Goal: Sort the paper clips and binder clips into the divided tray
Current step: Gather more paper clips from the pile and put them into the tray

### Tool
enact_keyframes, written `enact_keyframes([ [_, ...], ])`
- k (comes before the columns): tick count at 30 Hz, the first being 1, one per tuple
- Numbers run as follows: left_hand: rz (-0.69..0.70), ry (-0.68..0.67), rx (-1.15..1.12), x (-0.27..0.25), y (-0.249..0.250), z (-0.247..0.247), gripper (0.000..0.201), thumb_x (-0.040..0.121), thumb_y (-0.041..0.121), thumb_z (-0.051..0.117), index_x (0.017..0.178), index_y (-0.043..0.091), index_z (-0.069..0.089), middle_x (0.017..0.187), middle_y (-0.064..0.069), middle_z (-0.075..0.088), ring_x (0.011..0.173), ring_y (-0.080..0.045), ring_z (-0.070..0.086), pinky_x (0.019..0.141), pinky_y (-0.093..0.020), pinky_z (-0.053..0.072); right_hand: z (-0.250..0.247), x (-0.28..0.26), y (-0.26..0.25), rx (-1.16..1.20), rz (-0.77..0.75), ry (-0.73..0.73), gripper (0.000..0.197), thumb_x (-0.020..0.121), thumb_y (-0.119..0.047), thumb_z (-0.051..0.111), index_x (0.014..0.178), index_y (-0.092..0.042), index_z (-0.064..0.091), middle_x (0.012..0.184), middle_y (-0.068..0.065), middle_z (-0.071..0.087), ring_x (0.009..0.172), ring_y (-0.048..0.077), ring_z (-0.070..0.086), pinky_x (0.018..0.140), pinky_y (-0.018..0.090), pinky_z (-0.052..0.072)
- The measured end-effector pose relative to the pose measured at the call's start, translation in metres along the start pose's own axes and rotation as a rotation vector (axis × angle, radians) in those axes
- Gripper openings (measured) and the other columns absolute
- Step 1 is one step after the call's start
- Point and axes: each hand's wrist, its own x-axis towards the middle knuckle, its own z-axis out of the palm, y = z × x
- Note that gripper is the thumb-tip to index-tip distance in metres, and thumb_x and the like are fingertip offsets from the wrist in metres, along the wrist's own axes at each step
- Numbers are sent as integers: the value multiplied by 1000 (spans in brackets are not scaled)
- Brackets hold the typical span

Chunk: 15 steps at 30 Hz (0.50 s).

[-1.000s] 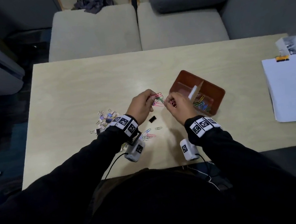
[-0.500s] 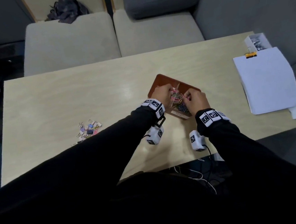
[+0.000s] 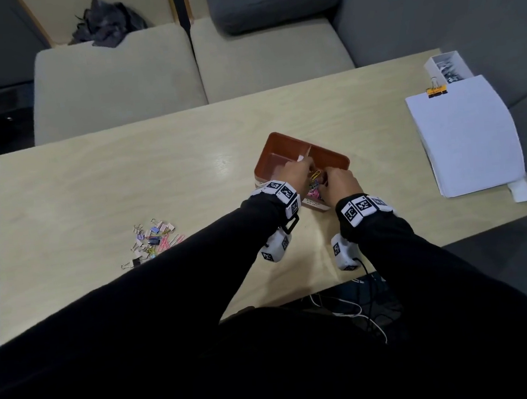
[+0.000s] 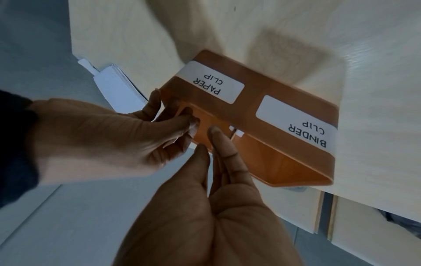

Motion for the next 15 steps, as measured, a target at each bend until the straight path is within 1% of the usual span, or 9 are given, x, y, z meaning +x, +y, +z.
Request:
enact_keyframes([
  [3,18,39,-19,-9,-1,-7,23,93,10,50,113,18,58,102,-14,68,89,-31,65,80,-41,55,-3,-4,-2,-15,-29,42,10,89,-16,54,95,-11,60,99,16,64,93,36,63,69,37,47],
  [5,12,68,-53,-16,-6,-12,21,93,10,49,110,17,58,100,-11,69,88,-29,66,77,-39,55,-5,-9,-7,-13,-70,77,12,90,-17,52,97,-11,59,102,14,60,95,36,62,68,37,44],
  [7,5,100,-79,-24,-17,-18,20,90,10,49,106,16,58,98,-9,69,87,-28,65,74,-38,53,-7,-14,-17,2,-115,104,15,91,-18,51,101,-12,60,106,12,59,98,35,60,69,37,44],
  [9,-9,148,-101,-36,-32,-22,19,89,8,48,104,14,59,99,-8,68,88,-28,62,72,-33,48,-6,-21,-30,15,-179,112,18,92,-18,51,105,-13,61,111,11,59,101,33,60,73,36,45],
  [10,-20,172,-107,-42,-42,-23,18,89,9,48,103,14,58,99,-8,67,88,-28,61,71,-31,46,-5,-24,-38,29,-216,109,16,92,-17,52,105,-14,62,112,9,60,101,31,60,73,35,44],
  [12,-56,199,-99,-56,-66,-24,14,91,12,50,101,15,58,97,-8,68,87,-29,61,71,-31,46,3,-28,-54,66,-294,92,10,92,-16,53,99,-17,60,110,5,60,95,27,61,70,31,42],
  [13,-90,199,-96,-64,-79,-24,13,91,14,50,101,17,58,95,-7,68,86,-28,61,71,-32,47,8,-30,-62,76,-334,74,7,92,-16,53,96,-18,59,107,3,60,91,26,62,69,30,44],
  [15,-162,193,-88,-79,-106,-24,12,92,16,51,100,19,58,92,-5,67,86,-27,61,73,-34,48,21,-32,-78,70,-401,18,6,92,-17,53,95,-20,57,104,0,59,86,23,62,72,35,51],
])
